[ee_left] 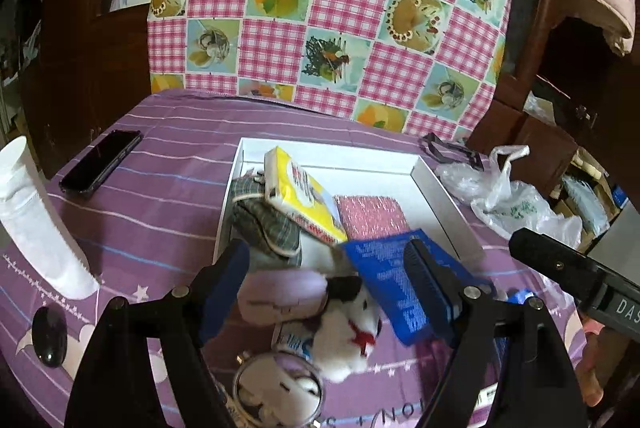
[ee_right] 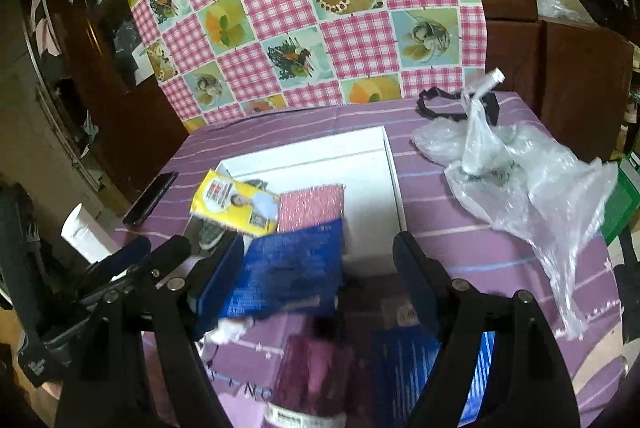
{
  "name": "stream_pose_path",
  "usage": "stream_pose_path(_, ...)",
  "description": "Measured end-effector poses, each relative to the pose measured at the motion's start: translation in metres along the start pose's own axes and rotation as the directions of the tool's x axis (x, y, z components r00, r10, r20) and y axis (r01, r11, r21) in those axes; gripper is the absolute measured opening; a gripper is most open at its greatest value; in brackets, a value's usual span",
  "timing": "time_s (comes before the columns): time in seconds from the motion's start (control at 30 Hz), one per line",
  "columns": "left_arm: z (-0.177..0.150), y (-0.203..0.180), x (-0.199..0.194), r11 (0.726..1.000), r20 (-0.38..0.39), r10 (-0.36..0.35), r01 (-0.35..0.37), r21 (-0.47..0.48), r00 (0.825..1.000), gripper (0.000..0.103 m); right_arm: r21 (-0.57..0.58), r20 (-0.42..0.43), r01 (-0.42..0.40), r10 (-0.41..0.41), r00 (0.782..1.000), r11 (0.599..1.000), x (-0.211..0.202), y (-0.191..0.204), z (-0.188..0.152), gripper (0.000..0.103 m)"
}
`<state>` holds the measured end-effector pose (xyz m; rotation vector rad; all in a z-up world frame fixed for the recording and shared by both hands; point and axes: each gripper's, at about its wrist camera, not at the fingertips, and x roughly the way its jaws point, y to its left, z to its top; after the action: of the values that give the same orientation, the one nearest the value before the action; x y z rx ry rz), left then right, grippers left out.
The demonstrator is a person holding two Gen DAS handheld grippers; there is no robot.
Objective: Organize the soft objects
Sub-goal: 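Lower the yellow box into the white box while the right tool lowers the packet, then place the blue packet in the white box and open the right tool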
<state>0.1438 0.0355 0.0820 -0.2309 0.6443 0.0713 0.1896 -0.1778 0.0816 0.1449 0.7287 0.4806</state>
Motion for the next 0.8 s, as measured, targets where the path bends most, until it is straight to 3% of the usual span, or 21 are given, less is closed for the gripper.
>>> stream_pose_path(0.17, -0.012, 0.009, -0.004, 1.000, -0.019, -0.018, 0.018, -0.010, 1.000, 0.079, 0.019, -0.027, 0.007, -0.006, 1.000, 1.000, -0.006, -0.011, -0.014, 0.077)
stream_pose_path(0.2, -0.014, 0.011, -0.003, 1.000, -0.026, -0.021, 0.021, -0.010, 0.999, 0.077, 0.024, -0.033, 0.009, -0.008, 0.999, 1.000, -0.005, -0.013, -0.015, 0.074)
stream_pose_path(0.23, -0.016, 0.012, -0.003, 0.999, -0.033, -0.029, 0.028, -0.015, 0.999, 0.074, 0.031, -0.043, 0.007, -0.005, 0.999, 1.000, -0.004, -0.015, -0.017, 0.062)
stream_pose_path(0.27, -0.018, 0.013, -0.001, 0.999, -0.042, -0.039, 0.038, -0.021, 0.998, 0.059, 0.039, -0.063, -0.007, 0.009, 0.998, 0.999, 0.000, -0.017, -0.018, 0.049)
stream_pose_path(0.3, -0.020, 0.015, 0.002, 0.998, -0.063, -0.058, 0.056, -0.033, 0.996, 0.044, 0.050, -0.096, -0.020, 0.025, 0.995, 0.999, 0.005, -0.018, -0.018, 0.045)
stream_pose_path(0.37, -0.023, 0.016, 0.007, 0.995, -0.096, -0.095, 0.090, -0.046, 0.991, 0.027, 0.066, -0.152, -0.021, 0.030, 0.988, 0.998, 0.015, -0.019, -0.019, 0.033)
stream_pose_path(0.4, -0.024, 0.016, 0.010, 0.994, -0.110, -0.107, 0.102, -0.045, 0.988, 0.021, 0.068, -0.188, -0.029, 0.041, 0.981, 0.997, 0.021, -0.017, -0.020, 0.033)
stream_pose_path(0.53, -0.023, 0.015, 0.011, 0.997, -0.104, -0.075, 0.075, -0.009, 0.992, 0.021, 0.156, -0.221, -0.131, 0.164, 0.961, 0.979, 0.032, -0.020, -0.019, 0.033)
stream_pose_path(0.7, -0.017, 0.021, 0.016, 0.999, -0.109, -0.046, 0.046, -0.003, 0.993, 0.021, 0.242, -0.260, -0.115, 0.179, 0.949, 0.963, 0.053, -0.025, -0.013, 0.034)
stream_pose_path(0.8, -0.016, 0.023, 0.018, 0.999, -0.110, -0.039, 0.039, -0.002, 0.993, 0.021, 0.278, -0.298, -0.127, 0.211, 0.931, 0.952, 0.072, -0.024, -0.012, 0.034)
